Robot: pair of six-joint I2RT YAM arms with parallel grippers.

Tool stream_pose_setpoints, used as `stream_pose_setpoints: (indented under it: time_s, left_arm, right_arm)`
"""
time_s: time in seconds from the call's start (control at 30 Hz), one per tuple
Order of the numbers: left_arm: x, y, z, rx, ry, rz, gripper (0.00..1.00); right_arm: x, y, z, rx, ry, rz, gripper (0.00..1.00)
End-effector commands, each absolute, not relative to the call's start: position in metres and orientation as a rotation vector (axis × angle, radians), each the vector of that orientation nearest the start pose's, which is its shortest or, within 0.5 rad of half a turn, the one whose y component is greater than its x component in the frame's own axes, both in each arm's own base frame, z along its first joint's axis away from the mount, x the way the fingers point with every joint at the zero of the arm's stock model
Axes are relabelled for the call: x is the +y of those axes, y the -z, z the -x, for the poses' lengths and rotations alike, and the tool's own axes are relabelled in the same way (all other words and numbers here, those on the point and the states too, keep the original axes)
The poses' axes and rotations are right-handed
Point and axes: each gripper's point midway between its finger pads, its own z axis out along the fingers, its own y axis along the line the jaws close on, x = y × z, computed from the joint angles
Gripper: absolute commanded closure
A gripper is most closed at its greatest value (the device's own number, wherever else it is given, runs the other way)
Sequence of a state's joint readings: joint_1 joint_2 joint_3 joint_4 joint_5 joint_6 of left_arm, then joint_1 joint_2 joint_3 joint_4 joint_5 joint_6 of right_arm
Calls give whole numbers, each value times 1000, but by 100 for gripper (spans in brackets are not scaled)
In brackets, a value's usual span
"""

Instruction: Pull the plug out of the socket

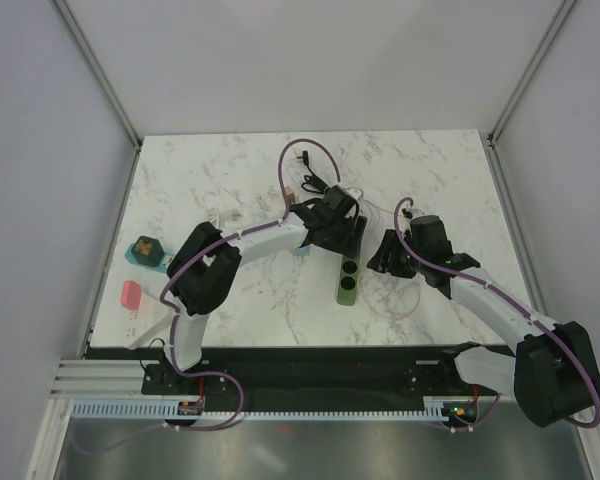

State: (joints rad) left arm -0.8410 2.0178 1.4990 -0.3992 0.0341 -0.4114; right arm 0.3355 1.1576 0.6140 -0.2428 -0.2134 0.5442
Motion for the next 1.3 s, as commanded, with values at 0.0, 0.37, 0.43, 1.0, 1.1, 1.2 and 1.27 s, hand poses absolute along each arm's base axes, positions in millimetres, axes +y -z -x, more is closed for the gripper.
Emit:
stream_pose_setpoints:
  time_s: [0.0,0.37,0.43,1.0,1.1,1.2,1.27]
  left_arm:
    - [-405,-88,-347,2385,551,-520,27]
    - [-410,-96,-381,2339,490,-473,27]
    - [-410,-98,-384,2332,487,-470,29]
    - [-409,-79,-385,2380,458,-484,39]
    - [-411,-76,-384,2396,473,-479,45]
    - [-413,-79,-383,2400,497,-471,56]
    - [-415,-83,-383,2402,525,-469,65]
  right_arm:
    - [158,-89,-265,2413,-705,-134,43]
    - [153,-92,-265,2406,-666,-132,42]
    - [150,-94,-268,2400,-643,-128,42]
    - [160,-83,-273,2430,-695,-151,41]
    - [161,-78,-276,2453,-686,-148,41]
    - [165,-76,-277,2456,-712,-154,41]
    - [170,-75,-281,2453,-722,-145,41]
